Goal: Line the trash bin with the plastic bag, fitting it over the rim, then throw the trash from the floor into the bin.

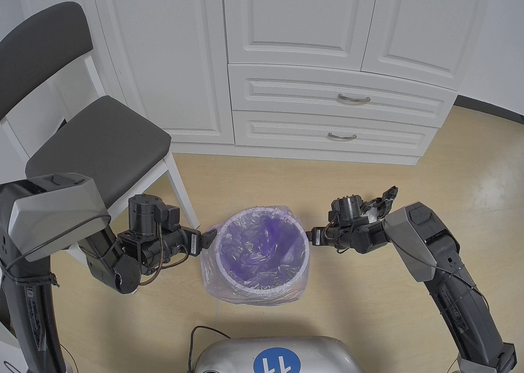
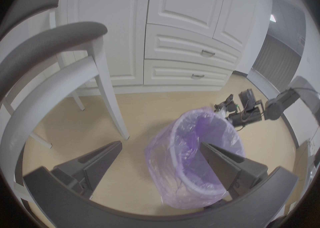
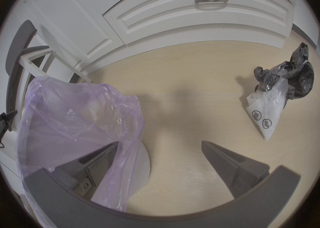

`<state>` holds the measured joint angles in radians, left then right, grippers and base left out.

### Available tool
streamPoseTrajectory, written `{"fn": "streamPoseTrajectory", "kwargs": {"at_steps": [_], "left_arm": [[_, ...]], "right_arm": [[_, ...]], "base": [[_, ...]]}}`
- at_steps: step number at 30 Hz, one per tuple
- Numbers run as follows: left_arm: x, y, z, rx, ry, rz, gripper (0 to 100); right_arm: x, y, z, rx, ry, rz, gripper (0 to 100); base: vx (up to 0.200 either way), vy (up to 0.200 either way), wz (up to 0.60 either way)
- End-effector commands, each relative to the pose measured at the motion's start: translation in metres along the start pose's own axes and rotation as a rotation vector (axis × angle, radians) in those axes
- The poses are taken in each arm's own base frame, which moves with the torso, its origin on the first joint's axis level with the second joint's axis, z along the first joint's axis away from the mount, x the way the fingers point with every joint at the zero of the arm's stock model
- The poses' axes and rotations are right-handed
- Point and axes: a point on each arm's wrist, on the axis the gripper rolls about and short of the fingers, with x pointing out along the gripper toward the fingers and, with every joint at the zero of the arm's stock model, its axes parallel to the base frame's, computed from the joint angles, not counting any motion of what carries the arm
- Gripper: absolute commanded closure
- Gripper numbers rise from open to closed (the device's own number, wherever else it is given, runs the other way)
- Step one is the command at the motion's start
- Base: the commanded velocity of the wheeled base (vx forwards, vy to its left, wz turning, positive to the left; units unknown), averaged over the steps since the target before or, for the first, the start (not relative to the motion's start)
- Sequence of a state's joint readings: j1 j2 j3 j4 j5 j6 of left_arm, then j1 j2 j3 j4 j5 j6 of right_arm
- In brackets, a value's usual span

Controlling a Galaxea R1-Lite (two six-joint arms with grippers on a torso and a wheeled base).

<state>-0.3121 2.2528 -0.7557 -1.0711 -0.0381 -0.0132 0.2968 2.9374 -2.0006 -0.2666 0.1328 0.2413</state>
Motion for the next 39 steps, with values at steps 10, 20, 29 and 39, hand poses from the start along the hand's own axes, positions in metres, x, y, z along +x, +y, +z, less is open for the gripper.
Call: {"fn": "streamPoseTrajectory", "kwargs": {"at_steps": [10, 20, 29, 39], "left_arm": [[0.035, 0.022, -0.051, 0.037, 0.138, 0.039, 0], [0.055, 0.034, -0.053, 0.019, 0.174, 0.053, 0], [0.089, 0.055, -0.057, 0.031, 0.269, 0.081, 0], [0.136, 0.068, -0.034, 0.121, 0.299, 0.075, 0]], "right_arm": [[0.001, -0.005, -0.002, 0.010, -0.009, -0.025, 0], [0.001, -0.005, -0.001, 0.009, -0.013, -0.033, 0], [0.001, -0.005, -0.002, 0.011, -0.012, -0.035, 0], [0.000, -0.011, 0.000, 0.016, -0.017, -0.044, 0]], "base": [[0.000, 0.000, 0.00], [0.000, 0.000, 0.00], [0.000, 0.000, 0.00], [0.000, 0.000, 0.00]]}}
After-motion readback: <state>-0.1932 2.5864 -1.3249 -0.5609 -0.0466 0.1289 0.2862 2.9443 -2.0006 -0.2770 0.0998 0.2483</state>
